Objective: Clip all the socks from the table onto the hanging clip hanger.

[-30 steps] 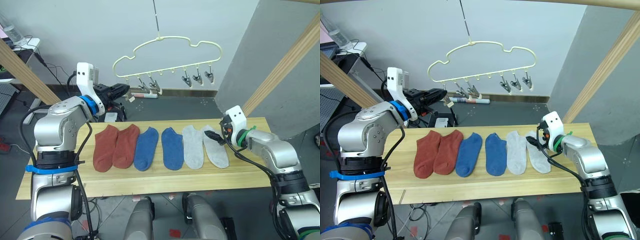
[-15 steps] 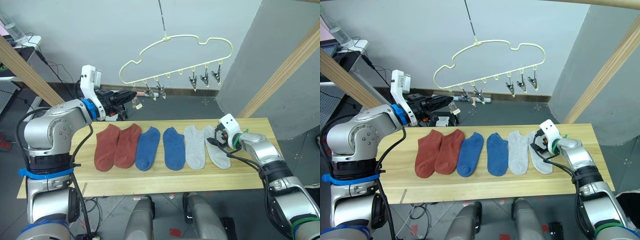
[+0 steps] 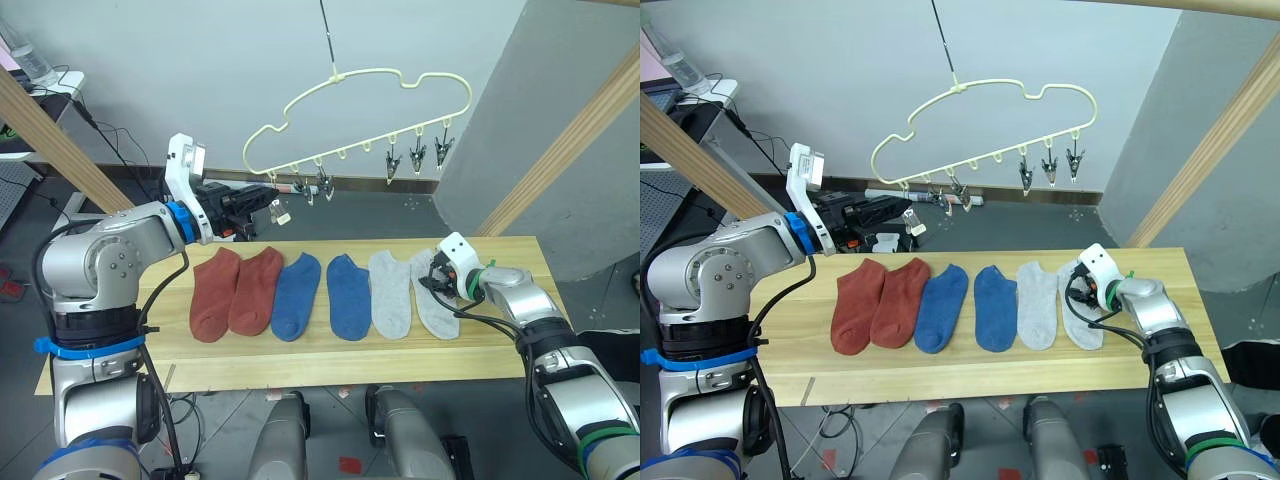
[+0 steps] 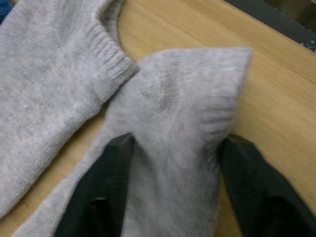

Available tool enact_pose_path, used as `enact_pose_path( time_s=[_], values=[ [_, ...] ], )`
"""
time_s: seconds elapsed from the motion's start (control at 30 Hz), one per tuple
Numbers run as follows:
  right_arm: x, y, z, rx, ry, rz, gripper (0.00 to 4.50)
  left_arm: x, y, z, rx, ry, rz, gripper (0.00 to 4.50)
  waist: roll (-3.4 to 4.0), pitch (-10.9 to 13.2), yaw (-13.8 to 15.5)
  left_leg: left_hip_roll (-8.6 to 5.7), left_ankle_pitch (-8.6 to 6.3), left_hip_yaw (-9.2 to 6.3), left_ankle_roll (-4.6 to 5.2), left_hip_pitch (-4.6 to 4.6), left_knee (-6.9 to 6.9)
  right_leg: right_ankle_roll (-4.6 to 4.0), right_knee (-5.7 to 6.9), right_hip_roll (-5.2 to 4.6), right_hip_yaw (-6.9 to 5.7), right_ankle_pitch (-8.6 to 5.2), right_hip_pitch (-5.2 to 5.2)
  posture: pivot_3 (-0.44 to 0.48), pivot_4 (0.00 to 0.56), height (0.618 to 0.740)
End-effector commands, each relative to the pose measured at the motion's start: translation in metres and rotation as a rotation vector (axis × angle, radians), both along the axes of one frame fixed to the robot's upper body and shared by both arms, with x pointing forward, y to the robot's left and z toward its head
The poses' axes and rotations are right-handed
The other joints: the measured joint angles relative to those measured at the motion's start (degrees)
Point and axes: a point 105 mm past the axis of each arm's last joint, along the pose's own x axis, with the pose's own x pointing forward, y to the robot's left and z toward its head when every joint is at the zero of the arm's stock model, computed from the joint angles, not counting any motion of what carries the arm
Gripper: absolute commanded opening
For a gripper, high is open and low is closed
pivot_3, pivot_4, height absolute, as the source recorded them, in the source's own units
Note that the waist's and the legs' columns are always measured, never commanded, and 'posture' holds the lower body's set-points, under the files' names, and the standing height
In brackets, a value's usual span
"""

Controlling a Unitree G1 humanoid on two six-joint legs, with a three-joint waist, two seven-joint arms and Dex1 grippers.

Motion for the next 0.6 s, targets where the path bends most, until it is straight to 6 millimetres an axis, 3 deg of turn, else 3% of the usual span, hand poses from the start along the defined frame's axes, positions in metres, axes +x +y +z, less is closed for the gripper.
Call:
enact_pose_path(
  time_s=[0.03,0.17,0.23,0.3,0.43,0.5,0.6],
  values=[
    [-0.006,-0.004,-0.005,-0.037,-0.003,0.021,1.24,-0.004,-0.002,0.013,-0.001,-0.046,-0.009,0.00,0.00,0.00,0.03,0.00,0.00,0.00,0.00,0.00,0.00,0.00,0.00,0.00,0.00,0.00,0.00,0.038,0.310,0.740],
    [-0.013,-0.014,0.014,-0.075,-0.079,0.067,0.03,-0.005,-0.002,0.015,-0.031,-0.032,-0.014,0.00,0.00,0.01,0.15,0.01,0.00,-0.01,0.00,0.00,0.00,0.00,-0.01,-0.02,0.01,0.00,0.01,0.043,0.315,0.740],
    [-0.019,-0.012,0.028,-0.074,-0.115,0.120,0.03,-0.006,-0.002,0.017,-0.056,-0.019,-0.020,0.00,-0.01,0.09,0.29,0.01,0.00,-0.03,0.00,-0.02,-0.01,0.01,-0.01,-0.05,-0.01,0.00,0.00,0.043,0.317,0.740],
    [-0.040,0.007,0.049,-0.029,-0.117,0.281,0.03,-0.007,-0.002,0.019,-0.095,0.002,-0.032,0.00,0.00,0.20,0.28,0.00,0.00,-0.02,0.00,-0.04,0.00,0.06,-0.02,-0.10,0.01,-0.03,0.00,0.043,0.321,0.740],
    [-0.068,0.032,0.072,0.027,-0.099,0.468,0.03,-0.010,-0.003,0.022,-0.150,0.035,-0.058,0.00,-0.03,0.34,-0.04,-0.01,0.00,-0.04,0.00,-0.04,0.01,0.10,-0.02,-0.06,-0.02,-0.04,0.00,0.035,0.323,0.740],
    [-0.085,0.062,0.097,0.144,-0.085,0.587,0.03,-0.014,-0.005,0.025,-0.215,0.082,-0.107,0.00,-0.02,0.40,-0.08,0.00,0.00,-0.05,0.00,-0.02,0.01,0.10,0.00,-0.01,-0.02,-0.04,0.00,0.029,0.321,0.740],
    [-0.111,0.099,0.114,0.255,-0.030,0.754,0.03,-0.017,-0.005,0.024,-0.263,0.129,-0.138,0.00,-0.02,0.43,-0.07,0.02,0.00,-0.13,0.00,-0.01,0.02,0.10,0.04,0.08,-0.10,-0.04,-0.01,0.029,0.321,0.740]
  ],
)
